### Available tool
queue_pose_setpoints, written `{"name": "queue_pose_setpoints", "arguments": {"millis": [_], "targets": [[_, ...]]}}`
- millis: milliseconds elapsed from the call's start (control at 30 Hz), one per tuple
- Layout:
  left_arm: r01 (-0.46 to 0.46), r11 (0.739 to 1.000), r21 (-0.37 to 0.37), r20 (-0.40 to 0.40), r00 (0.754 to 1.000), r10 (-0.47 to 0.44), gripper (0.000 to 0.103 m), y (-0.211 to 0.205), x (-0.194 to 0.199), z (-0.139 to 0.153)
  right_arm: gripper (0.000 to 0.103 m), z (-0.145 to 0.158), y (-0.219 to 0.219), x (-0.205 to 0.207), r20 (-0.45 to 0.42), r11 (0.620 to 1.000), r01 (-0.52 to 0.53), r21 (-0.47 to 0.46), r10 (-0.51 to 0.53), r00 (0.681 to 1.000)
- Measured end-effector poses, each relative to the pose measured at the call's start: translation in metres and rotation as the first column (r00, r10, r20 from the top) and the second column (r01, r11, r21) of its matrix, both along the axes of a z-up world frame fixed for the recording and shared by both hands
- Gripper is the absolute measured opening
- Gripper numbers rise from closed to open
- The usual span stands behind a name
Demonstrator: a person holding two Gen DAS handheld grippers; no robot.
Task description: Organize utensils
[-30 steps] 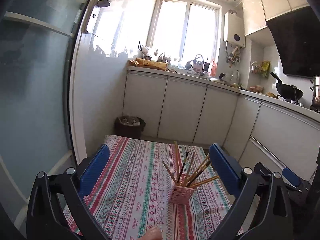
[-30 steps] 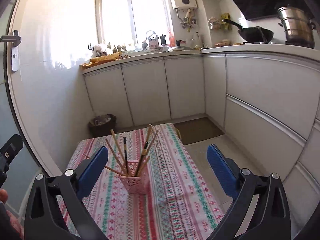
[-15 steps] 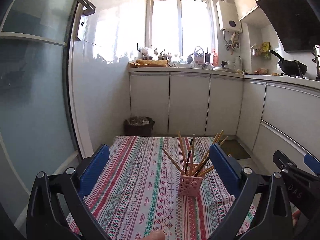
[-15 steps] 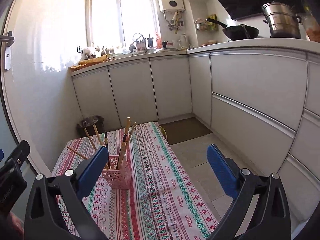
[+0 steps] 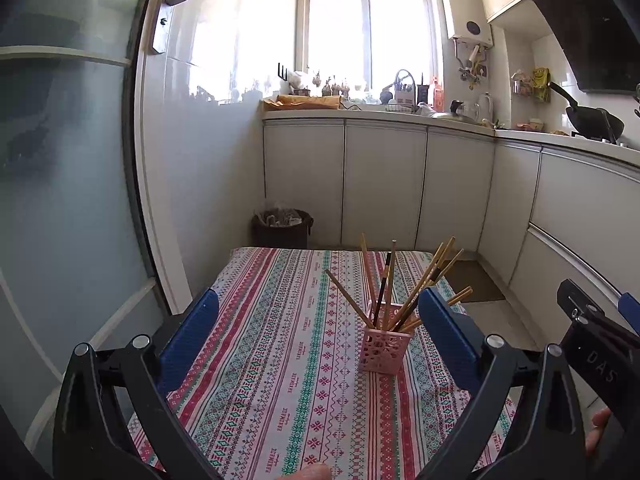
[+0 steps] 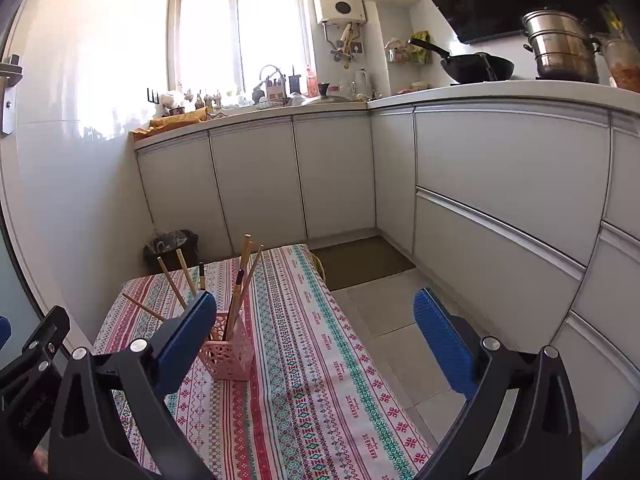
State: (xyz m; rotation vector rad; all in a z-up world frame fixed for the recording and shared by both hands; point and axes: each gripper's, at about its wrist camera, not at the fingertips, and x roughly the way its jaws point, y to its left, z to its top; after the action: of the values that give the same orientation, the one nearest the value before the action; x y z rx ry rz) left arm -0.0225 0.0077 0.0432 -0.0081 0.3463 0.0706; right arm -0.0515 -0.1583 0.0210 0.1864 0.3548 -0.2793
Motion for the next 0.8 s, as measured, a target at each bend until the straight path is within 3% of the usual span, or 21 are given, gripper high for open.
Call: {"name": "queue_pose_setpoints", "arguments": {"millis": [800], "targets": [[-0.038, 0.999, 0.020, -0.075, 0.996, 0.039, 0.096, -0.001, 0.023, -0.017, 0.096, -0.017, 0.008, 0.017, -0.055, 1.000, -0.023, -0.020, 0.022, 0.998]]}}
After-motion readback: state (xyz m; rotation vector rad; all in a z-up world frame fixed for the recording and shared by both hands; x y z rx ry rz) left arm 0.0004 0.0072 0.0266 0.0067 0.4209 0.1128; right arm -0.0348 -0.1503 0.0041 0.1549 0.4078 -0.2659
